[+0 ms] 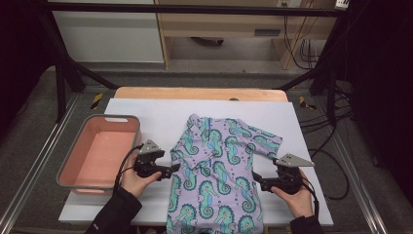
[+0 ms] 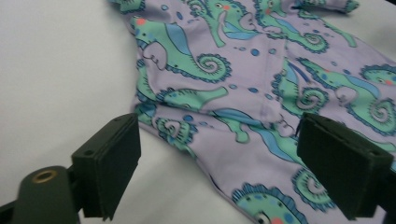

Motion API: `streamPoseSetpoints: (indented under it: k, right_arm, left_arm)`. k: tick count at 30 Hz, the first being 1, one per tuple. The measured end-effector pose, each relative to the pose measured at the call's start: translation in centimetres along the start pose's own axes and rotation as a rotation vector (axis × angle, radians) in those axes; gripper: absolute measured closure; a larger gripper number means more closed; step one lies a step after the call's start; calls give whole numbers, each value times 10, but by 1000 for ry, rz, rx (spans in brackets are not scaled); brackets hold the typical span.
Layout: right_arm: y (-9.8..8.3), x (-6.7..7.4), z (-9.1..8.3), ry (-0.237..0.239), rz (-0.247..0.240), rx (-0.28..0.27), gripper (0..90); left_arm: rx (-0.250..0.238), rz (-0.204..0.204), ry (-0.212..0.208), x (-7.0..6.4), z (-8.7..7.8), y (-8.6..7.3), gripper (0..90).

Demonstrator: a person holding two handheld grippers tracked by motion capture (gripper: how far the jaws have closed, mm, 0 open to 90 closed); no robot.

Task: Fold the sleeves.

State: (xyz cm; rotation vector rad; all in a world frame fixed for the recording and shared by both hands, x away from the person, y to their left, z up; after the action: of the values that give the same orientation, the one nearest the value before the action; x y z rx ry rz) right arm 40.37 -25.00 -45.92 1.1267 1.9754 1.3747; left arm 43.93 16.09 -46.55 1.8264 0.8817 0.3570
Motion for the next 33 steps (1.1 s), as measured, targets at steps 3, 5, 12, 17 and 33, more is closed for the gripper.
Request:
streamPoseSetpoints:
  k: [3, 5, 12, 17, 33]
  right_arm:
    - [6, 0, 6, -3, -11, 5, 35]
    - [10, 0, 11, -7, -5, 10, 36]
    - [26, -8, 25, -31, 4, 10, 62]
    - [34, -24, 37, -76, 30, 19, 86]
    - [20, -75, 55, -260, 112, 48, 264]
  left_arm:
    - [-3, 3, -10, -3, -7, -6, 100]
    - [-3, 4, -12, -5, -10, -10, 98]
    - [6, 19, -34, -11, -14, -21, 73]
    - [6, 12, -39, -12, -16, -26, 65]
    - [13, 19, -56, -14, -15, -30, 60]
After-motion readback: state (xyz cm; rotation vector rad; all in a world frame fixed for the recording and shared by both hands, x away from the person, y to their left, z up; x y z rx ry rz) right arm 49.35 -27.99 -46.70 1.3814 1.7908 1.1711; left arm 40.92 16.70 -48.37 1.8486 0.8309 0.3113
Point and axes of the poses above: each handheld gripper's, and its own axes: z roughly forward along the jaws, y roughly out of its top, x roughly to its left, the point moved 2 cm from there along z, roughly forward along the jaws, and after that the axes turned 11 degrees about -x, right-handed, at the moved point
